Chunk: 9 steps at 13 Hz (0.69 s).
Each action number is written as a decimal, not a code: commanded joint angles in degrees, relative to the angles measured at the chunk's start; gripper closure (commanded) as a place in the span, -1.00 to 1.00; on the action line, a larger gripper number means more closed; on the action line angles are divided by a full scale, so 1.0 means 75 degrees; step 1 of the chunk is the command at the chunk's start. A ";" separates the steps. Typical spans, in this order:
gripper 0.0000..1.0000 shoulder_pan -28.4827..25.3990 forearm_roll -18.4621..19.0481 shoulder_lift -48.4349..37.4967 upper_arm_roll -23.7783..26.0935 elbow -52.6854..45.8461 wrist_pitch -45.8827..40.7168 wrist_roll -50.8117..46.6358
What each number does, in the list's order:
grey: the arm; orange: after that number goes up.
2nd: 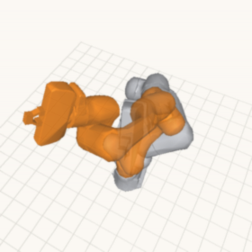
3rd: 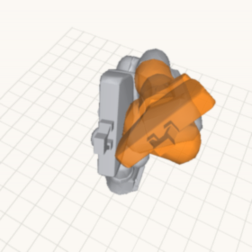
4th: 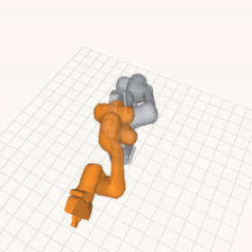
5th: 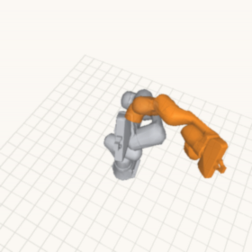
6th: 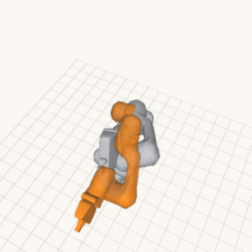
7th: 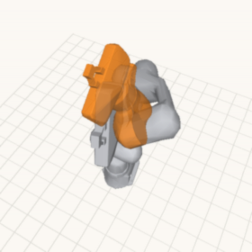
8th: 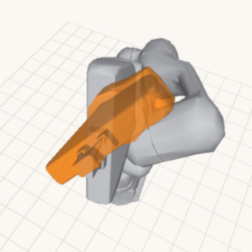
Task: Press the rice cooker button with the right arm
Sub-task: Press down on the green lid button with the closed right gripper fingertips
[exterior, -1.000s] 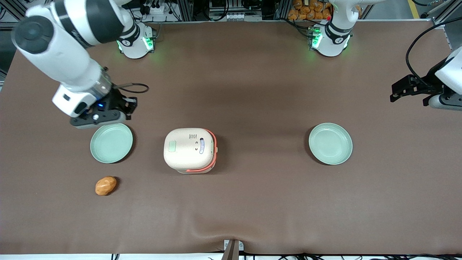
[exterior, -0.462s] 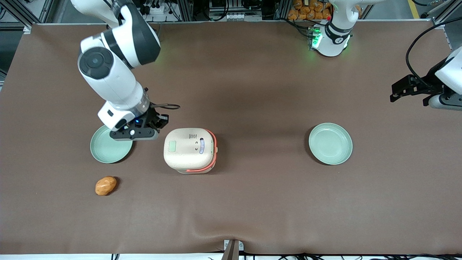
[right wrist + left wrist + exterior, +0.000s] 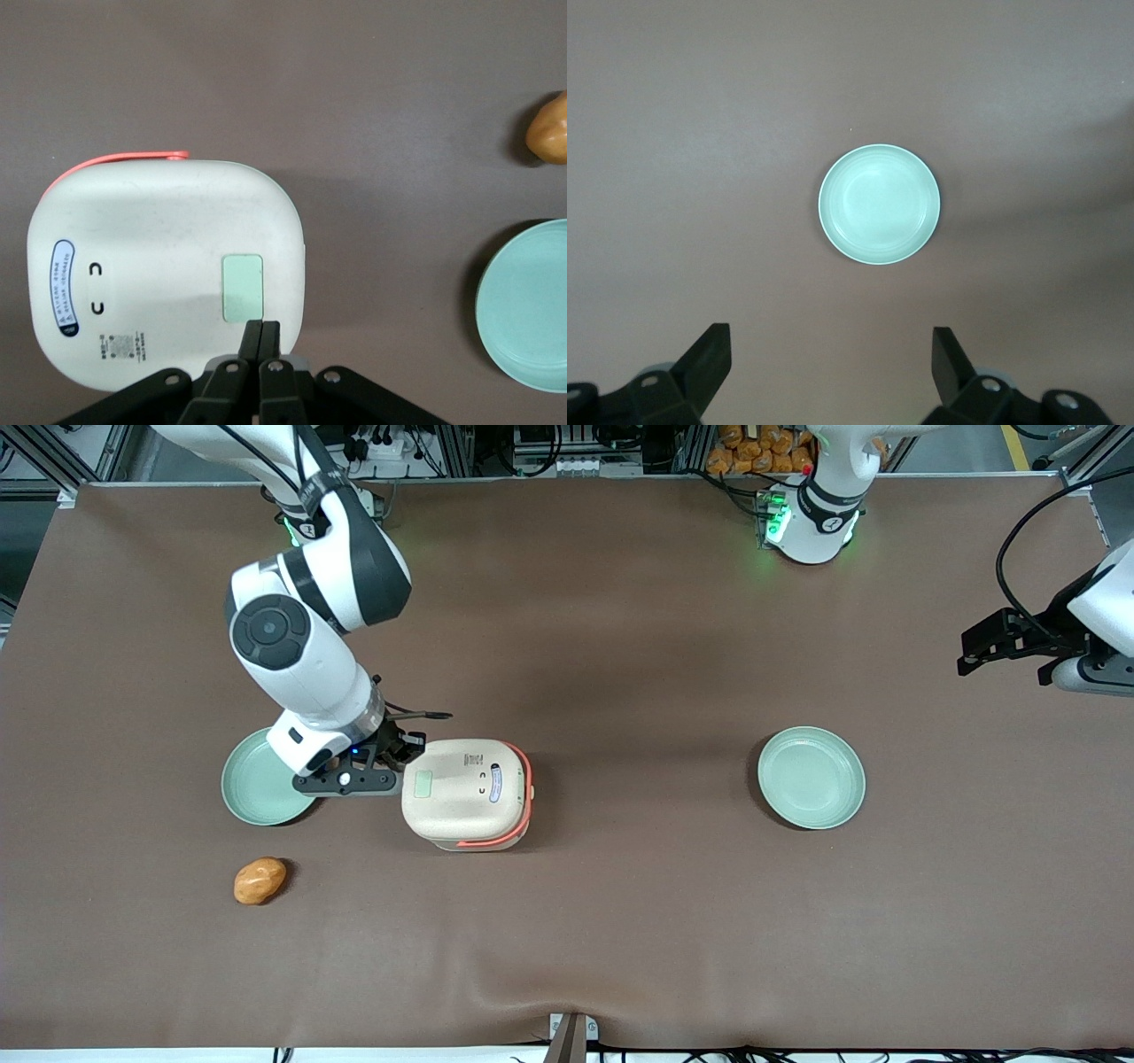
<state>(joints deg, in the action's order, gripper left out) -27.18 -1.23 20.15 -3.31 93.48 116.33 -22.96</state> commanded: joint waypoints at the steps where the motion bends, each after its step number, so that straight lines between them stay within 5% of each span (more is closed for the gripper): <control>1: 1.00 -0.0032 -0.0094 0.0278 -0.0027 -0.0159 0.0179 -0.0091; 9: 1.00 -0.0161 -0.0082 0.0700 -0.0027 -0.0171 0.0473 -0.0056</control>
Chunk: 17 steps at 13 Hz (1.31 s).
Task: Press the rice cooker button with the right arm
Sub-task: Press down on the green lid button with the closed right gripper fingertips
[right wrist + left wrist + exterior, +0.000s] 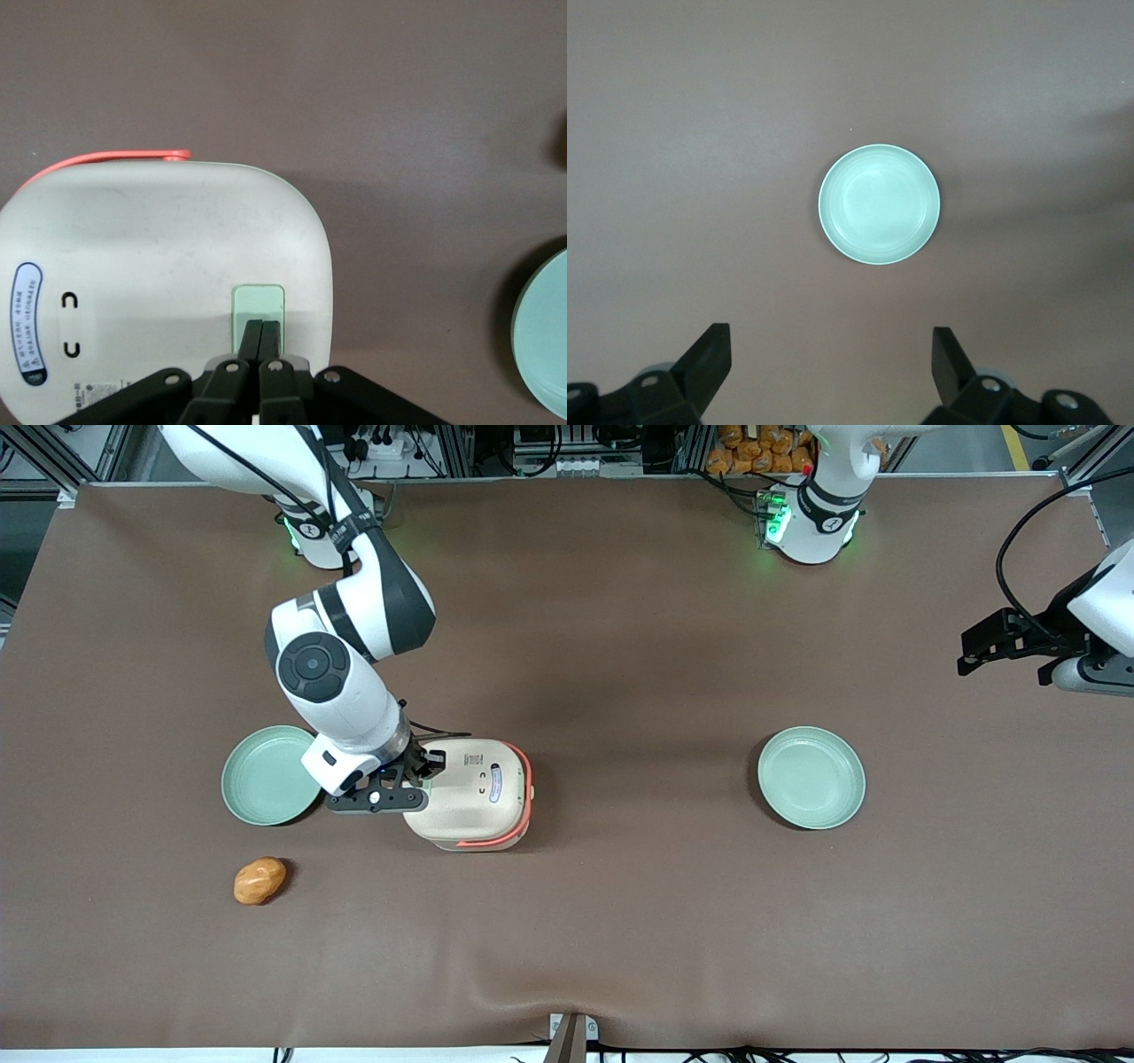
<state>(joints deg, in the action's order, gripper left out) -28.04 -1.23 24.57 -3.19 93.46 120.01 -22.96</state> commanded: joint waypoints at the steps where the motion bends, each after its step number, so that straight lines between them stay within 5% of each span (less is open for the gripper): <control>1: 1.00 -0.0046 -0.0082 0.0110 -0.0044 -0.0169 -0.0018 -0.0055; 17: 1.00 -0.0070 0.0012 0.0567 -0.0055 0.0112 0.0708 -0.0079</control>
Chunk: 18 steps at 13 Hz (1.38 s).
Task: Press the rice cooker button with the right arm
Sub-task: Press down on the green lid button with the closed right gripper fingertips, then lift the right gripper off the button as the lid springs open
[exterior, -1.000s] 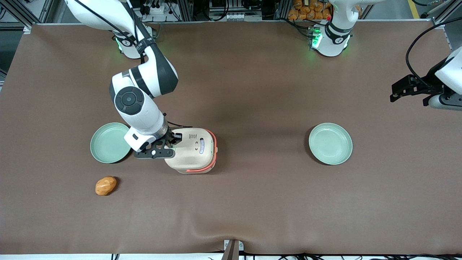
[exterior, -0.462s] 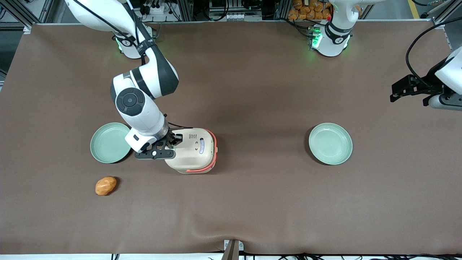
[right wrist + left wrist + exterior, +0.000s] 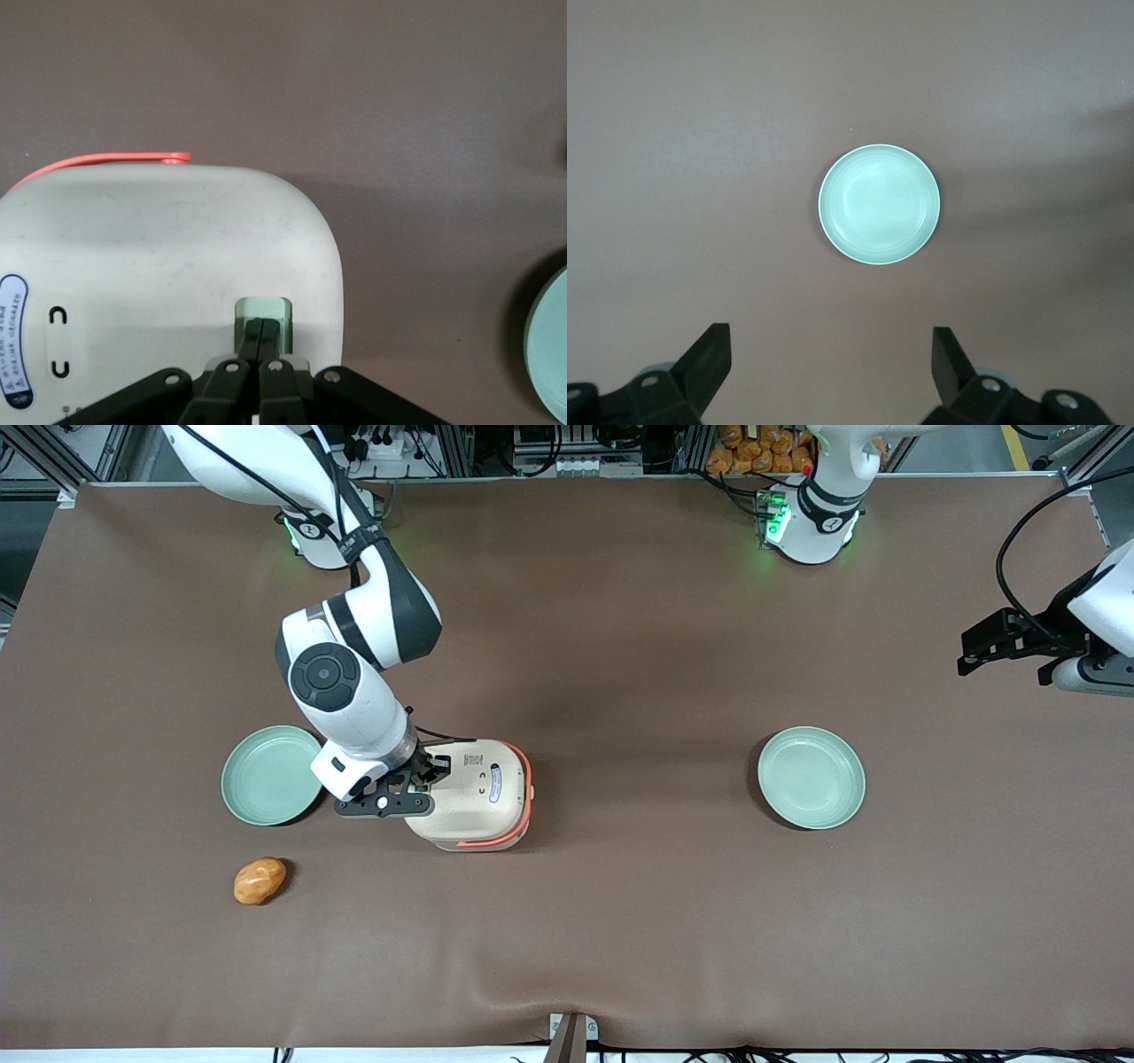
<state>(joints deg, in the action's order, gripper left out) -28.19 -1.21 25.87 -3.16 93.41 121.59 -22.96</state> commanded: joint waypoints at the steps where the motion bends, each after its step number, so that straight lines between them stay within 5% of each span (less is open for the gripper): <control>1: 1.00 -0.0050 0.0009 0.0372 -0.0048 0.0097 0.0429 -0.0090; 6: 1.00 -0.0132 -0.0120 -0.0260 -0.0024 -0.0079 -0.0015 -0.0067; 9: 1.00 -0.0097 -0.0903 -0.0682 -0.0059 -0.0768 -0.1137 -0.0044; 12: 0.96 0.0148 -0.1023 -0.0859 -0.0118 -0.1950 -0.3034 0.0015; 13: 0.61 0.0300 -0.1034 -0.0882 -0.0118 -0.2302 -0.3620 0.0015; 14: -0.35 0.0348 -0.0988 -0.1033 -0.0106 -0.2468 -0.4009 0.0015; 16: -1.00 0.0500 -0.0929 -0.1513 -0.0118 -0.2459 -0.4153 0.0004; 18: -1.00 0.0723 -0.0906 -0.1772 -0.0153 -0.2458 -0.4736 0.0003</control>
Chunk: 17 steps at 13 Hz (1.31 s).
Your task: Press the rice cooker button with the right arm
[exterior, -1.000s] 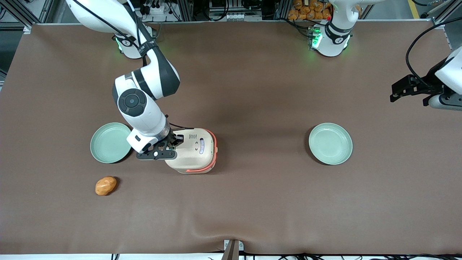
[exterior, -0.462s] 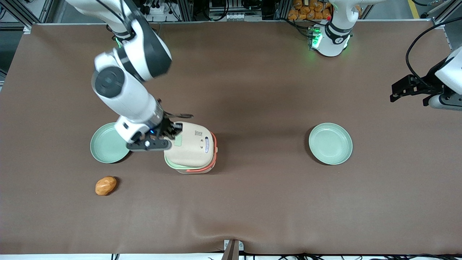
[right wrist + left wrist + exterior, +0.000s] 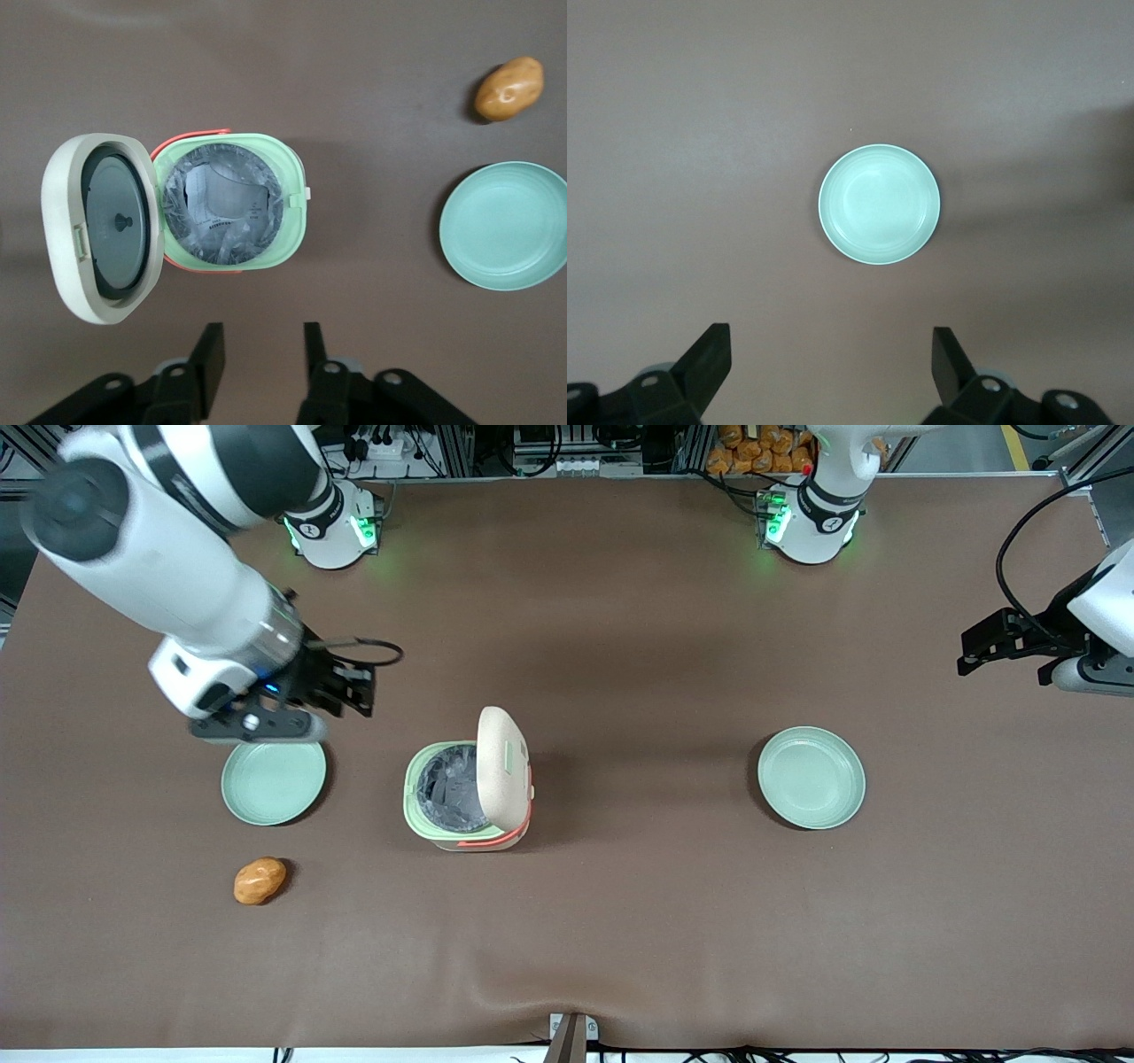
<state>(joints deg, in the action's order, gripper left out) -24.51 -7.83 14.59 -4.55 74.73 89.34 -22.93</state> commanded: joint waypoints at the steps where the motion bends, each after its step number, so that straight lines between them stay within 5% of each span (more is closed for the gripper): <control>1: -1.00 0.0419 0.0001 -0.0420 0.0032 0.0021 -0.0648 -0.0001; 5: -1.00 0.1252 0.0082 -0.0913 0.0020 0.0009 -0.1326 0.0443; 8: -1.00 0.1498 0.1275 -0.1359 0.0009 0.0044 -0.1795 0.1714; 13: -1.00 0.2306 0.1267 -0.2260 -0.0085 0.0979 -0.1917 0.2996; 17: -1.00 0.2705 0.1231 -0.3045 -0.0085 0.2536 -0.0677 0.3678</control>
<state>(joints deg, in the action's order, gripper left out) -5.62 1.02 -2.78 -5.96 85.11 79.53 2.87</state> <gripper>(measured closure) 0.000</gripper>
